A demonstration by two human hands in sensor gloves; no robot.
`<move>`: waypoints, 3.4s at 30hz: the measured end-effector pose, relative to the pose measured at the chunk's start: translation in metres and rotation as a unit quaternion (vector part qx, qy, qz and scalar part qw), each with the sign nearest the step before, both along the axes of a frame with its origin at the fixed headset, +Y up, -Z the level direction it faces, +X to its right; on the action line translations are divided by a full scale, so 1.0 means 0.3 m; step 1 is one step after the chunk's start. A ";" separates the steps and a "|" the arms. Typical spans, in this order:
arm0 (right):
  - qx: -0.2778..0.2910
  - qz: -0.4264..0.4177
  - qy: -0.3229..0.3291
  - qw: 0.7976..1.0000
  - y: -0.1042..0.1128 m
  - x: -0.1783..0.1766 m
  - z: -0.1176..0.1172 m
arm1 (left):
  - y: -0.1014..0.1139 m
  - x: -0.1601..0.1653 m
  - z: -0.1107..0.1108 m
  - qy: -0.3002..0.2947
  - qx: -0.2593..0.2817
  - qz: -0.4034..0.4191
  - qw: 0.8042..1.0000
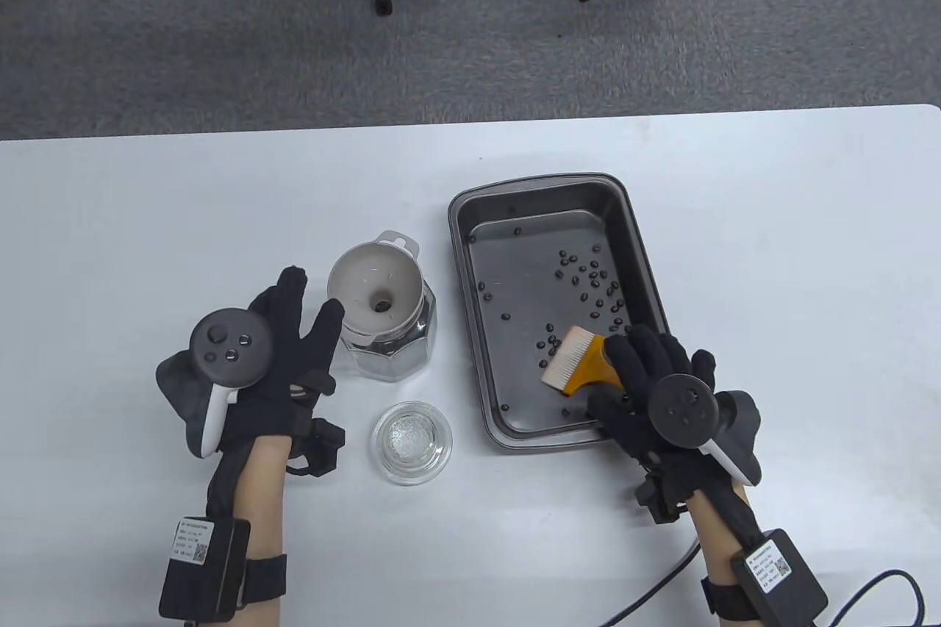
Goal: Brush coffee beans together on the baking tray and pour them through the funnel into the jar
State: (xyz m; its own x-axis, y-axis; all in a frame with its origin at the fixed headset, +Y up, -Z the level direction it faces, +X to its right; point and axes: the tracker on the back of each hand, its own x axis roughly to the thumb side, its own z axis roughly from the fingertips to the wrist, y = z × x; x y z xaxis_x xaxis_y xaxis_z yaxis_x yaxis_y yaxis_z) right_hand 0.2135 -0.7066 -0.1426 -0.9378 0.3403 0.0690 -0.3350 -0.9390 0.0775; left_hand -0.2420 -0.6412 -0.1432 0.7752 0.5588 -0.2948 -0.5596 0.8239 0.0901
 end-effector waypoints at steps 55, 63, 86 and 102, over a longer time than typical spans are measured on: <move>-0.070 0.066 -0.100 0.990 -0.070 -0.067 -0.065 | -0.270 -0.072 0.164 -0.044 -0.002 -0.021 0.999; -0.016 0.063 -0.105 0.992 -0.051 -0.059 -0.030 | -0.272 -0.074 0.167 -0.048 0.003 -0.017 0.999; 0.099 0.042 -0.124 0.986 0.068 -0.075 0.038 | -0.267 -0.094 0.193 -0.031 0.009 -0.012 0.999; -0.068 -0.100 -0.089 0.989 0.026 -0.061 -0.010 | -0.276 -0.111 0.197 -0.025 0.004 0.013 1.000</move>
State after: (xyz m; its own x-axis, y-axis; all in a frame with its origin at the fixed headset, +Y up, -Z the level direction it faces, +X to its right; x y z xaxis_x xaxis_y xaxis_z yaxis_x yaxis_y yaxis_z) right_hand 0.1952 -0.6987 -0.1456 -0.8435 0.5156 -0.1505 -0.5334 -0.8370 0.1220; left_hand -0.2755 -0.7238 -0.0841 0.7743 0.5807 -0.2514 -0.5846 0.8085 0.0672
